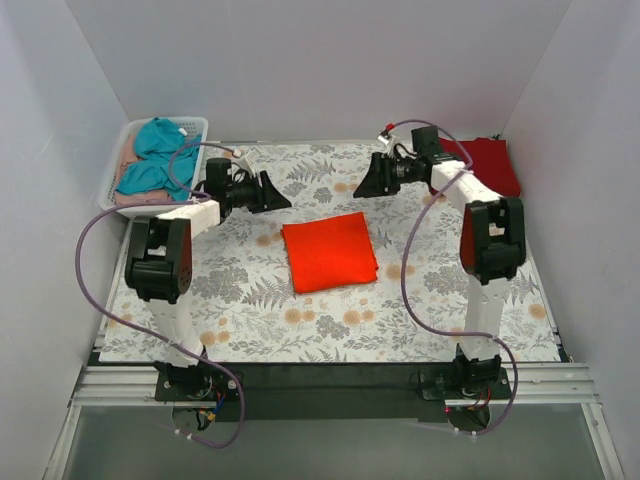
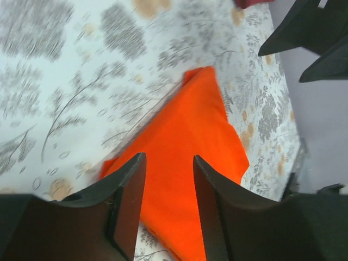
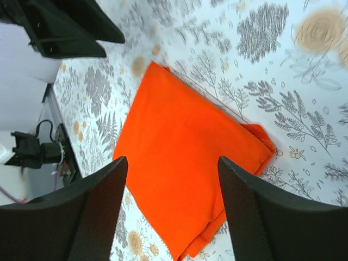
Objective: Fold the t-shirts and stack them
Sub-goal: Neatly place the folded tshirt to the corner
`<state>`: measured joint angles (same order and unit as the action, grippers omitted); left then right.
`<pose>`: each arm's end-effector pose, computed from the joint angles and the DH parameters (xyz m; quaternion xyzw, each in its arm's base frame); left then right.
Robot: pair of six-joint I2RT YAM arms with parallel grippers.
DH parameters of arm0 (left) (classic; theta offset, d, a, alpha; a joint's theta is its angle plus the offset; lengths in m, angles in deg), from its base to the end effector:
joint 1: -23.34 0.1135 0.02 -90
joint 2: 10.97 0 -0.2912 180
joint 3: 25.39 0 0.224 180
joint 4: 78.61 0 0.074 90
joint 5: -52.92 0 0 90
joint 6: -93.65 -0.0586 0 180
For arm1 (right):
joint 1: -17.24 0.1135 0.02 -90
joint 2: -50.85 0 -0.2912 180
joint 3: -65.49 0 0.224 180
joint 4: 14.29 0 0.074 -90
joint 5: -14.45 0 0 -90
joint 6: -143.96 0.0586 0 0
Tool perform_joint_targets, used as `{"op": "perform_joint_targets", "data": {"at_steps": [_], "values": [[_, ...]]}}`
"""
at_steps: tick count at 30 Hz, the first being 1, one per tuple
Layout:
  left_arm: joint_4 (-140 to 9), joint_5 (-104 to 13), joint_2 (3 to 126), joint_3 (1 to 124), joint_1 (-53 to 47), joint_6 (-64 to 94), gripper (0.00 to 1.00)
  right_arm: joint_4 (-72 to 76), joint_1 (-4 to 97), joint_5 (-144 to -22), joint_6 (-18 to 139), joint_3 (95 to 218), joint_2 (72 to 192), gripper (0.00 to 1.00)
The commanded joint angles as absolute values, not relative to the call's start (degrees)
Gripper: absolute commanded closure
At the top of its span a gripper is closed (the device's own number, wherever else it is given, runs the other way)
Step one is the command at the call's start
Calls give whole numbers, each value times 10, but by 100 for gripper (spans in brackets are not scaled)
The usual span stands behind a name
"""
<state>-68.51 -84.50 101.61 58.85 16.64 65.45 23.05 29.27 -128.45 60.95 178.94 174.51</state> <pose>0.4101 -0.0916 0.2054 -0.2263 0.8119 -0.5234 0.1254 0.4555 0.1449 0.2355 -0.1978 0.8267 0.4630 0.2511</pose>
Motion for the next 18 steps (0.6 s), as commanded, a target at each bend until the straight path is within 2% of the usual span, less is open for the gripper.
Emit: {"op": "perform_joint_targets", "data": {"at_steps": [1,5,8,10,11,18], "values": [[-628,-806,867,593,83,518,59,226,288,-1229,588,1719,1602,24],[-600,-699,781,528,-29,393,57,226,271,-1203,599,1603,1507,22],[-607,-594,750,488,-122,325,57,213,252,-1121,649,1531,1462,19],[-613,-559,741,467,-166,270,57,206,230,-1069,671,1486,1434,12],[-628,-535,739,442,-204,253,57,206,215,-1055,692,1473,1426,2],[-706,-468,807,426,-292,166,57,130,157,-1119,785,1347,1396,4]]}}
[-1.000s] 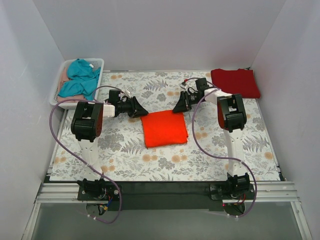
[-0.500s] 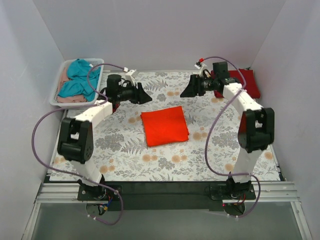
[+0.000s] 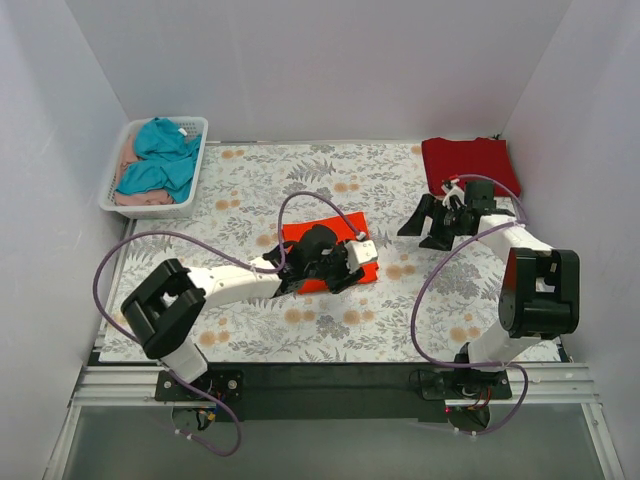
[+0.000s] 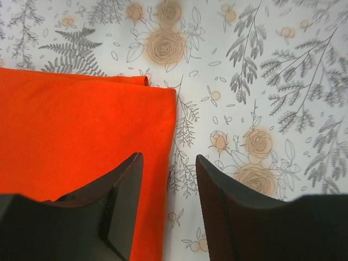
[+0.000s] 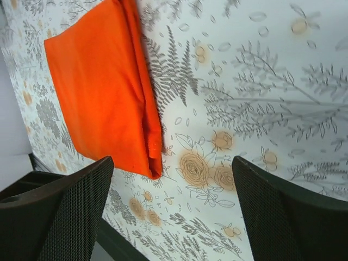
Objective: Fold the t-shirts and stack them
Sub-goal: Neatly place the folded tshirt to the corner
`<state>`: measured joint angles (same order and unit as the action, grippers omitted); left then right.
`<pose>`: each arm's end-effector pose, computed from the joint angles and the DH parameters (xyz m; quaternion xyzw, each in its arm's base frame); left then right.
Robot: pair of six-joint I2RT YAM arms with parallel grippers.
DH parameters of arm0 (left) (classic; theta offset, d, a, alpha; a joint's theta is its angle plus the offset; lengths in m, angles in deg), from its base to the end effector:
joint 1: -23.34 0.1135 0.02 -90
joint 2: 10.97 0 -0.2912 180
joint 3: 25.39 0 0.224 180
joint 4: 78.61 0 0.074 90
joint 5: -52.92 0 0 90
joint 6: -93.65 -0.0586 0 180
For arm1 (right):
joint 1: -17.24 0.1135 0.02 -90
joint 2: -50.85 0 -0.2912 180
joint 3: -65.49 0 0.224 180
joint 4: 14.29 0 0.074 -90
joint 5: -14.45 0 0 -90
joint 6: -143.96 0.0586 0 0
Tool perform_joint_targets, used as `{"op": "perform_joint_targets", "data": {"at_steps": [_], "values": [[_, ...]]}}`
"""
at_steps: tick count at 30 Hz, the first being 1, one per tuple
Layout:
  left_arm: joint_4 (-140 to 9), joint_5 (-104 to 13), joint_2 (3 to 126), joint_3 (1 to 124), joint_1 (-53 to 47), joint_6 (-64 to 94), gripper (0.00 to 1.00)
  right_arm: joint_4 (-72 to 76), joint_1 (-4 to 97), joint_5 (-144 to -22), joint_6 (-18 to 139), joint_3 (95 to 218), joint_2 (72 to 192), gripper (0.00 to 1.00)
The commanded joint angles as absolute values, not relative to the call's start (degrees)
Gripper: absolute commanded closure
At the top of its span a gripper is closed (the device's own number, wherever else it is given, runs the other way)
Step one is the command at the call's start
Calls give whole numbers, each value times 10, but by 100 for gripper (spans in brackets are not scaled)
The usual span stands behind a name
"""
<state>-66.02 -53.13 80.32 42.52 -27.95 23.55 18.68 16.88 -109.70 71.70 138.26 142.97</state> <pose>0.1985 -0.2736 0.2392 0.2997 0.8321 -0.3629 0.2933 0.3172 0.0309 0.2333 0.0487 0.9084 0.3213 0.2632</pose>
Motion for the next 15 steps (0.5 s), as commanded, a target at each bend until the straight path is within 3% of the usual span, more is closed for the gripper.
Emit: {"op": "perform_joint_targets", "data": {"at_steps": [1,6,15], "values": [[-719,-466,823,425,-298,160,59,120,157,-1122,793,1334,1389,5],[-777,-468,866,430,-321,109,62,66,157,-1127,816,1267,1372,12],[-789,-504,926,452,-343,91,70,55,157,-1161,831,1261,1407,26]]}}
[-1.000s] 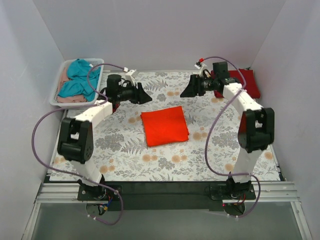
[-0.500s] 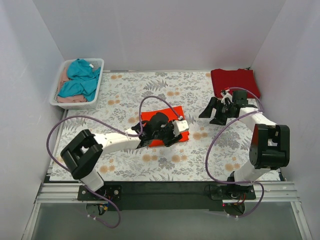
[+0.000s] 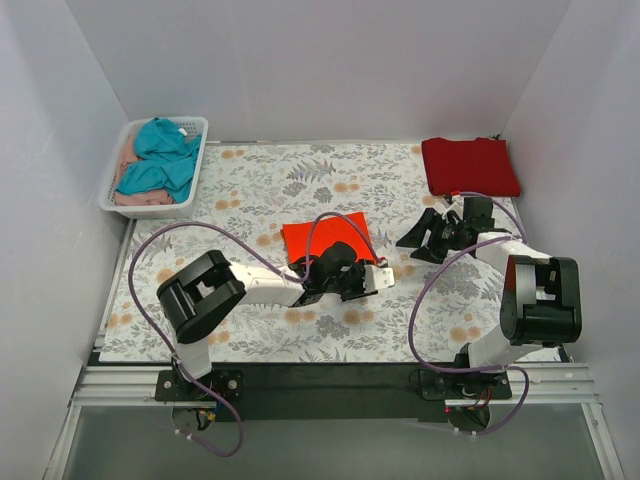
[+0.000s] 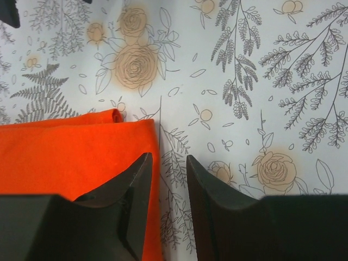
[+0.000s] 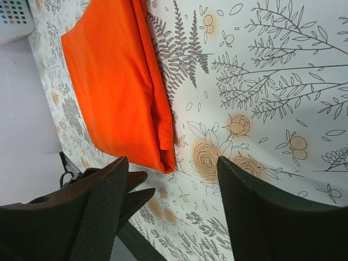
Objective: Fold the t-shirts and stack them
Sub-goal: Neatly place the folded tshirt to the corner
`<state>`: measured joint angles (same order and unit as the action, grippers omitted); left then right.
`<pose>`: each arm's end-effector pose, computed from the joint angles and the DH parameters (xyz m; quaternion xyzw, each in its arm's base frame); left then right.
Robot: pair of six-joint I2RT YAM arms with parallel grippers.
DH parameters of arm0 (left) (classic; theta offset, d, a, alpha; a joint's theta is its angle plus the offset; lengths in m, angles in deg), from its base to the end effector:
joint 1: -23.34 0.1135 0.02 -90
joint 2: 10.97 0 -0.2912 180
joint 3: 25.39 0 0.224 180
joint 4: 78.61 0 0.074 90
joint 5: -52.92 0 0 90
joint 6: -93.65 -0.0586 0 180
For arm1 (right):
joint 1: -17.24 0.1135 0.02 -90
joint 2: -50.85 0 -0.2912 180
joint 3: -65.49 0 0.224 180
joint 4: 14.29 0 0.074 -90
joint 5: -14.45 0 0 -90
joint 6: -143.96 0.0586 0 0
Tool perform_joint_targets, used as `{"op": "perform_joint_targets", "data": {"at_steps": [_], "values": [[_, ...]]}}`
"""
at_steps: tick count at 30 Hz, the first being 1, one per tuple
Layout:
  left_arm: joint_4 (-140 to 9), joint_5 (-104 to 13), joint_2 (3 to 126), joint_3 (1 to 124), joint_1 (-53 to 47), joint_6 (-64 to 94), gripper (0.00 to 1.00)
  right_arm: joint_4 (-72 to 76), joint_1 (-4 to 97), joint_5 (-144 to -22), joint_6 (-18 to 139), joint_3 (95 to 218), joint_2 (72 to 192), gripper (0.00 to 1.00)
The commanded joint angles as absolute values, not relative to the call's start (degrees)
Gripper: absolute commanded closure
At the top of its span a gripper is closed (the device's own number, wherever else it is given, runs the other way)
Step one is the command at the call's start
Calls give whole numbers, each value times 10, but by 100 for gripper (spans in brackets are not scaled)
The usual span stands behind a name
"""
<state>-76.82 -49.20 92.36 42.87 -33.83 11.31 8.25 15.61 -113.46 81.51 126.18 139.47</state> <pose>0.1932 -0.3222 0.1894 0.4153 0.7879 -0.3181 0.3249 0.2883 0.0278 0.2070 0.1179 0.8890 0.3696 0.2431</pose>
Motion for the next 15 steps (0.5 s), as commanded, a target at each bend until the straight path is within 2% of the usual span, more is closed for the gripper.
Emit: {"op": "perform_joint_targets", "data": {"at_steps": [1,15], "values": [[-791,-504,931,453,-343,90,70,51,157,-1164,834,1260,1410,28],[-831,-471,987,455,-343,51,76,19,158,-1177,861,1228,1430,31]]}}
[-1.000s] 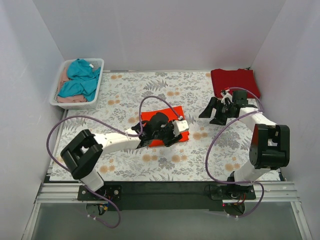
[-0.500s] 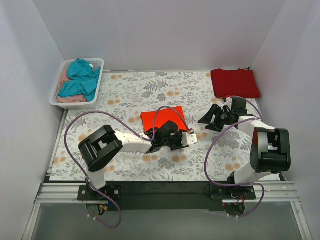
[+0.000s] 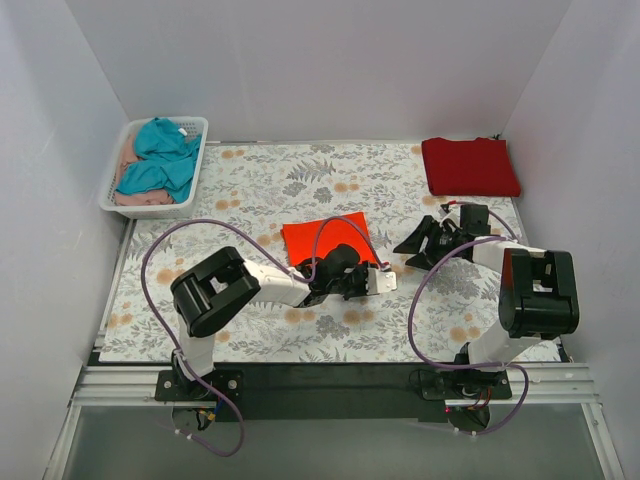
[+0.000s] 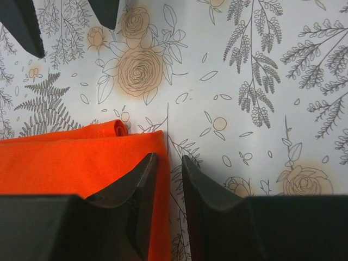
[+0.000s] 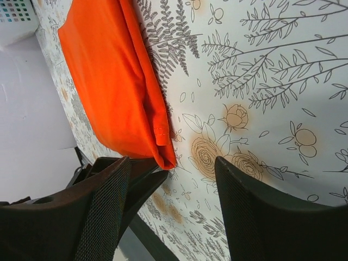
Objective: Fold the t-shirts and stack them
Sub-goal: Neatly place the folded tshirt to the corner
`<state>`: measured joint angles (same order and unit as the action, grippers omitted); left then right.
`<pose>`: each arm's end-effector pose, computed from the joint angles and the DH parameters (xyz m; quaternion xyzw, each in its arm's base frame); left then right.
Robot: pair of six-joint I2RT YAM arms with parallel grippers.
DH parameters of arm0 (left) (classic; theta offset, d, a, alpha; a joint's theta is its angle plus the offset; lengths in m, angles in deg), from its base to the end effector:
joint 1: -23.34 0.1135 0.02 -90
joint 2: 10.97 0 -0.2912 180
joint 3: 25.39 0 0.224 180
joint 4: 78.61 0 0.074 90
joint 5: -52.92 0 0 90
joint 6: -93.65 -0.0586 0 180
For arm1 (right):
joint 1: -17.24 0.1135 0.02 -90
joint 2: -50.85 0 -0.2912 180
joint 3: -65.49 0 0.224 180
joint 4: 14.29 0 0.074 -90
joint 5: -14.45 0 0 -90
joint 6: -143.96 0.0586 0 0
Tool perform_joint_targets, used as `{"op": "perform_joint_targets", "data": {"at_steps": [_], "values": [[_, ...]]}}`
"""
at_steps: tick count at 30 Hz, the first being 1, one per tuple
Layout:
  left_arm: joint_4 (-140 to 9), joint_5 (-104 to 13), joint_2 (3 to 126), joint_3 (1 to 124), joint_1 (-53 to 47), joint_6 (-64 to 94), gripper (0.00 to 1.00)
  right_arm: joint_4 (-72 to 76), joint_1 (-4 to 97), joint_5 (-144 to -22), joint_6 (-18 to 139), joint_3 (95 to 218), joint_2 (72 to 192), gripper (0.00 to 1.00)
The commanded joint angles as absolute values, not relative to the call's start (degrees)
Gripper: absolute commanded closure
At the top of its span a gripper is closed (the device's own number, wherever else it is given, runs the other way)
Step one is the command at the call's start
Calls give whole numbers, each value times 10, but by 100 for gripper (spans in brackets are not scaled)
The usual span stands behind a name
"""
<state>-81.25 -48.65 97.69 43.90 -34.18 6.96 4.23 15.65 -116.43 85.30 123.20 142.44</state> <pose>0.2004 -0.3367 0.1687 0.4454 0.7711 -0.3035 0.3390 0.2872 0.0304 0.1860 0.1435 0.8826 0.3970 0.2070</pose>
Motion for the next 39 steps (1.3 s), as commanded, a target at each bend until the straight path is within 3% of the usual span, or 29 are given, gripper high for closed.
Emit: {"op": "perform_joint_targets", "data": {"at_steps": [1,9,13,25,39], "values": [[-838,-461,989,448,-343,50,76,19,159,-1179,861,1227,1433,31],[-843,-437,1009,460,-337,46,77,18,160,-1180,865,1221,1434,31],[-846,-453,990,453,-336,57,100,19,164,-1176,867,1220,1433,30],[-864,-532,910,464,-295,158,100,-63,236,-1195,952,1246,1494,16],[-854,-562,898,471,-288,177,100,-192,299,-1169,1076,1287,1574,21]]}}
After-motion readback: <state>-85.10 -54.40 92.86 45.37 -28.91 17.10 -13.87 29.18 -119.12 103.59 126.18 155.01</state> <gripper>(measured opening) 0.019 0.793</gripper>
